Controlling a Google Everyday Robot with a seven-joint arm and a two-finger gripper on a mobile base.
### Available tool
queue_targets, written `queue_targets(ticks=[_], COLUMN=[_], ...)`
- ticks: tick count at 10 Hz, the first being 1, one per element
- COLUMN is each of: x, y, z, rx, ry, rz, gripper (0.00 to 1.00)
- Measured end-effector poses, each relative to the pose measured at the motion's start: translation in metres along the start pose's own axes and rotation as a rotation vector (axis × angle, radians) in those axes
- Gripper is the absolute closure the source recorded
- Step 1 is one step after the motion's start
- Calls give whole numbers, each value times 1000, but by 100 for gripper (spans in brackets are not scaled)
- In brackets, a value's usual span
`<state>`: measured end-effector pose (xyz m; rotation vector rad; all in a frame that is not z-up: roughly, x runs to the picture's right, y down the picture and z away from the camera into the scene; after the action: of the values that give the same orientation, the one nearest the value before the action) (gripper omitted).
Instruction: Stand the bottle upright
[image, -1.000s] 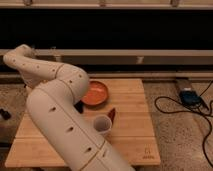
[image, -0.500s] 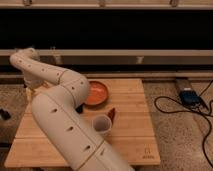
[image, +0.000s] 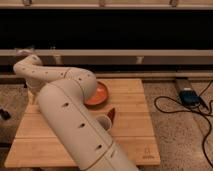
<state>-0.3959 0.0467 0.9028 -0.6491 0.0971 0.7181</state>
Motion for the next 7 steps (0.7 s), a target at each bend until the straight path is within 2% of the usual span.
queue_targets(ticks=[2,4,6,7], x=[1,2,3,5], y=[7,6,7,6], z=[7,12,19,24], rx=[13,32,40,39], ry=[-10,-8,20,50], rz=[-13,-22,-42,-54], gripper=[25,45,64,75])
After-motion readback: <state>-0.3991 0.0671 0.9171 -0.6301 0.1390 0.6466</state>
